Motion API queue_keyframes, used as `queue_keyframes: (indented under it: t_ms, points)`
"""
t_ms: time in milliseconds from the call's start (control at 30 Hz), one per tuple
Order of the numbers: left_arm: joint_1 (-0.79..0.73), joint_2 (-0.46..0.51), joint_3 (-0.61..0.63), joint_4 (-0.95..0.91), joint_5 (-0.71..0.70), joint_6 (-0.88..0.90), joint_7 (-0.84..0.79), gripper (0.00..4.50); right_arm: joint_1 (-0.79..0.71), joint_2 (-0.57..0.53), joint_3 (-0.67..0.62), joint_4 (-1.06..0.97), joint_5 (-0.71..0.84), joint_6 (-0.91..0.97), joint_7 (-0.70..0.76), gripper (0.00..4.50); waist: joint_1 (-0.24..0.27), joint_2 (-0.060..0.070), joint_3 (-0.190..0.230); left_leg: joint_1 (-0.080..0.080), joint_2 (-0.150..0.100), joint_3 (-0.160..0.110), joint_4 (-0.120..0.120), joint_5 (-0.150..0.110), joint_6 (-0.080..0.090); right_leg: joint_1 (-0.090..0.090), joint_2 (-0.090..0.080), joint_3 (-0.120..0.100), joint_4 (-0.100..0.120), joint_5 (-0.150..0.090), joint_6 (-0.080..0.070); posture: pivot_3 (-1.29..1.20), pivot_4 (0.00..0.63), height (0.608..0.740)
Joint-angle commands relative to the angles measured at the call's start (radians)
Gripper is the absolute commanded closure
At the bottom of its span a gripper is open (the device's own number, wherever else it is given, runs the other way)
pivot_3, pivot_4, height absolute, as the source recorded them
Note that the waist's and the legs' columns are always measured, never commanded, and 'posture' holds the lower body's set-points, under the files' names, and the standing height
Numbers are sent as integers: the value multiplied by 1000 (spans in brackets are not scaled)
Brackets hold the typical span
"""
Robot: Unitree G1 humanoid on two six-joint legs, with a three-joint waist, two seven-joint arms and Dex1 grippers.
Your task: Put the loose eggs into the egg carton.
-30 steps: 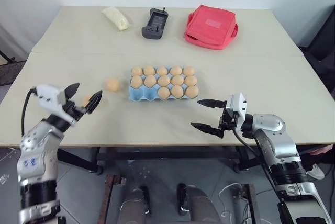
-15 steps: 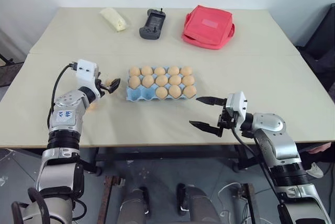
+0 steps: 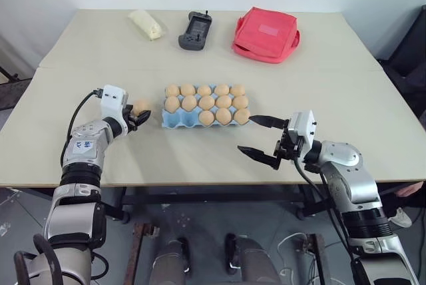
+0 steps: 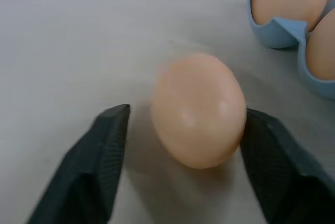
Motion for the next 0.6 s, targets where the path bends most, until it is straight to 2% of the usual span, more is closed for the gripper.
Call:
queue_keyframes:
  t_ms: [33, 267, 467, 600]
  points:
    - [-24, 20, 18, -18, -8, -74, -39, 2194, -11, 5, -18, -40, 22, 1, -8, 0, -1, 0, 0, 0, 0, 0, 0, 0, 0, 0, 0, 0, 0, 0, 0, 0, 150, 740]
    - [30, 27, 55, -171, -90, -240, -219, 2194, -13, 6, -17, -37, 19, 10, -15, 0, -1, 0, 0, 0, 0, 0, 0, 0, 0, 0, 0, 0, 0, 0, 0, 0, 150, 740]
    - [72, -45, -85, -342, -92, -262, -417, 2194, -20, 10, -17, -27, 13, 4, -23, 0, 4, 0, 0, 0, -1, 1, 0, 0, 0, 1, -1, 0, 1, 0, 0, 0, 150, 740]
    - [61, -70, -141, -288, -37, -265, -410, 2194, -24, 15, -17, -25, 7, 1, -34, 0, 0, 0, 0, 0, -2, 1, 2, 0, 1, 1, -2, 0, 1, 0, 1, 0, 150, 740]
